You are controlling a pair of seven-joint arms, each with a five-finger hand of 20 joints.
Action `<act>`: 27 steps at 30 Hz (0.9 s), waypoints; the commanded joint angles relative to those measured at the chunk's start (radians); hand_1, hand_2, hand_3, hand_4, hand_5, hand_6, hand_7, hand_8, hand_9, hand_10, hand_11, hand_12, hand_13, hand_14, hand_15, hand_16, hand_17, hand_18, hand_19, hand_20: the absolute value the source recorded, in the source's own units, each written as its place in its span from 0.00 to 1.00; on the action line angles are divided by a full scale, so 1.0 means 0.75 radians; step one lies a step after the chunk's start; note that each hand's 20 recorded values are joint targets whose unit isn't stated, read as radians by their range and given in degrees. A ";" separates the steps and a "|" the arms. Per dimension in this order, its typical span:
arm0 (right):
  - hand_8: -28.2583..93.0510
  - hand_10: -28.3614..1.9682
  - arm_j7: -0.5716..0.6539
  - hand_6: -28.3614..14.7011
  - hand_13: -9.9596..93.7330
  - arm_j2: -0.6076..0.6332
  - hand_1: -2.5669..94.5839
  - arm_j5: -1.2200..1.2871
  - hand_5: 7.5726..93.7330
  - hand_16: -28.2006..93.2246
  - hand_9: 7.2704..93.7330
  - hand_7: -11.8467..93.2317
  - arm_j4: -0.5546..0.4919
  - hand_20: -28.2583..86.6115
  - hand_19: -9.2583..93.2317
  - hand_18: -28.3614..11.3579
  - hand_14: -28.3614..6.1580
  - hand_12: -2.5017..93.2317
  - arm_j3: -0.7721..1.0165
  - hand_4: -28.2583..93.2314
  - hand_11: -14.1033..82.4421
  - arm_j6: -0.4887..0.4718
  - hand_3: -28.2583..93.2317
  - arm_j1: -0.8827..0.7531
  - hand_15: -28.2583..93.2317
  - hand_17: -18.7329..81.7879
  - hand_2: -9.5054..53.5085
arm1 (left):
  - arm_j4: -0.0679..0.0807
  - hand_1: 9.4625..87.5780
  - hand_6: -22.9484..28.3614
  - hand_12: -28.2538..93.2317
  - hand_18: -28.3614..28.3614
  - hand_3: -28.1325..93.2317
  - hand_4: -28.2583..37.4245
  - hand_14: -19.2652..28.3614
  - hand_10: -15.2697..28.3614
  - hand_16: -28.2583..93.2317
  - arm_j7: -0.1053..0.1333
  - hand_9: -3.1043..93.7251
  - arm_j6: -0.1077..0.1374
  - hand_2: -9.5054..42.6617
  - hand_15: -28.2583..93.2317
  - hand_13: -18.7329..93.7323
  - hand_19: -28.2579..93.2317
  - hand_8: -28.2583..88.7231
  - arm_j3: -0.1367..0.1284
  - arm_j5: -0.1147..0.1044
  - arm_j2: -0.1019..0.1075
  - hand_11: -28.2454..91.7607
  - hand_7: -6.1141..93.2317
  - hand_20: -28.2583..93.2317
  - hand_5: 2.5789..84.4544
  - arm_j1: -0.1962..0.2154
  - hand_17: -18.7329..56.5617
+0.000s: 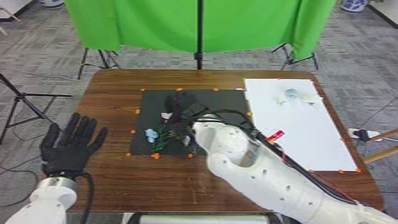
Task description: Arrange flowers
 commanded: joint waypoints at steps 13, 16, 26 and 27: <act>0.26 0.52 0.028 0.59 0.66 -0.024 0.65 -0.207 0.56 0.57 0.68 0.47 0.024 0.48 0.89 0.26 0.63 0.50 -0.017 0.00 0.32 -0.126 0.78 -0.045 0.62 0.57 0.00 | 0.013 0.25 0.58 0.34 0.77 0.84 0.00 0.73 0.70 0.18 -0.038 0.45 0.030 0.44 0.60 0.46 0.56 0.14 0.003 0.007 0.013 0.48 0.28 0.39 0.51 -0.011 0.18; 0.23 0.49 0.037 0.58 0.65 -0.037 0.63 -0.189 0.57 0.56 0.66 0.41 0.022 0.49 0.89 0.25 0.59 0.44 0.007 0.00 0.36 -0.180 0.79 -0.053 0.63 0.56 0.00 | 0.018 0.25 0.58 0.34 0.77 0.84 0.00 0.73 0.70 0.18 -0.042 0.45 0.044 0.44 0.60 0.46 0.56 0.14 0.004 -0.011 0.006 0.48 0.28 0.39 0.51 -0.015 0.19; 0.15 0.30 0.058 0.48 0.59 -0.037 0.53 -0.173 0.47 0.43 0.51 0.27 -0.005 0.49 0.89 0.19 0.39 0.24 0.036 0.00 0.37 -0.236 0.86 -0.079 0.68 0.53 0.00 | 0.013 0.25 0.59 0.34 0.77 0.84 0.00 0.73 0.70 0.18 -0.024 0.45 0.055 0.43 0.60 0.46 0.56 0.14 -0.009 -0.083 -0.004 0.48 0.28 0.39 0.51 0.005 0.19; 0.15 0.29 0.061 0.47 0.58 -0.031 0.52 -0.169 0.46 0.42 0.50 0.27 -0.010 0.50 0.89 0.19 0.38 0.24 0.031 0.00 0.36 -0.233 0.87 -0.079 0.69 0.53 0.00 | 0.012 0.25 0.59 0.34 0.77 0.84 0.00 0.73 0.70 0.18 -0.025 0.45 0.060 0.43 0.60 0.46 0.56 0.14 -0.006 -0.075 -0.004 0.48 0.28 0.39 0.51 0.004 0.18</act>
